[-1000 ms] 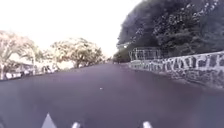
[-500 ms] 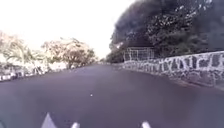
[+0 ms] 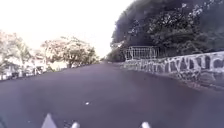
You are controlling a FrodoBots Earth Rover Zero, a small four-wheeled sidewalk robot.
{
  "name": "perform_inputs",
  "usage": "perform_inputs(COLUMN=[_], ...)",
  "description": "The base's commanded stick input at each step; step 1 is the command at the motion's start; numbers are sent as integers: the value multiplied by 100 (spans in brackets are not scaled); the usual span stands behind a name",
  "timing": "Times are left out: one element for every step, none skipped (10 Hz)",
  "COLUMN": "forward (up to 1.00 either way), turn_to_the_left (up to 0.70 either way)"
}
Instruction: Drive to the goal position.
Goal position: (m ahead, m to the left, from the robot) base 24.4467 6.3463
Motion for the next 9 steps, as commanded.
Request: perform_inputs(forward=[85, 85, 85, 85, 85, 85, 85, 85, 85], turn_to_the_left=[0, 0, 0, 0, 0, 0, 0, 0, 0])
